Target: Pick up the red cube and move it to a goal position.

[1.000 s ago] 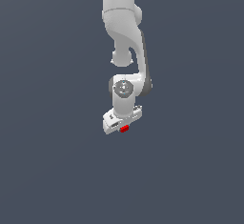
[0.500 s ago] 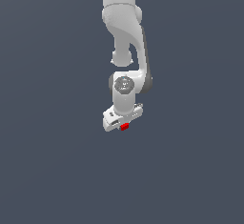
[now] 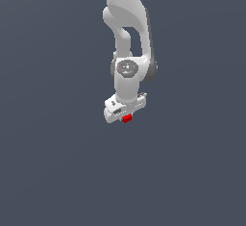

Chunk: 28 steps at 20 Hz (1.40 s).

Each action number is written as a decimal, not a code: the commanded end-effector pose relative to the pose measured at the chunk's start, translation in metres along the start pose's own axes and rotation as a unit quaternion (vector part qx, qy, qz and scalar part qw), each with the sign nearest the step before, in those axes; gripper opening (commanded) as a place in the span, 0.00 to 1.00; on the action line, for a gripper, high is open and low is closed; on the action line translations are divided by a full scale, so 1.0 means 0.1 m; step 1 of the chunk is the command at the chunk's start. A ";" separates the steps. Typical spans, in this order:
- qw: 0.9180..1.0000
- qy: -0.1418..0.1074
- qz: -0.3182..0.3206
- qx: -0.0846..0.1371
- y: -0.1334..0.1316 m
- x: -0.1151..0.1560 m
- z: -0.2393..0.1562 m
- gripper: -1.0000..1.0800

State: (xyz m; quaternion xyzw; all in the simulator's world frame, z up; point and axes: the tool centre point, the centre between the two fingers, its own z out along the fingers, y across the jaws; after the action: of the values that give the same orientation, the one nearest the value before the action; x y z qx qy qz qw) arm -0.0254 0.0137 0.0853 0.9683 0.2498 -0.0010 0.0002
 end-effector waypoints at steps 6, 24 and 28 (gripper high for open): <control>1.000 0.001 0.000 0.000 -0.18 -0.18 -0.65 0.00; 1.000 0.001 0.000 0.000 -0.55 -0.52 -1.97 0.00; 1.000 0.001 0.000 0.000 -0.58 -0.54 -2.08 0.00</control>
State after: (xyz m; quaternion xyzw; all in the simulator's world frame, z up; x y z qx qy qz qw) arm -0.0986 0.0381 0.2892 0.9682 0.2502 0.0003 0.0001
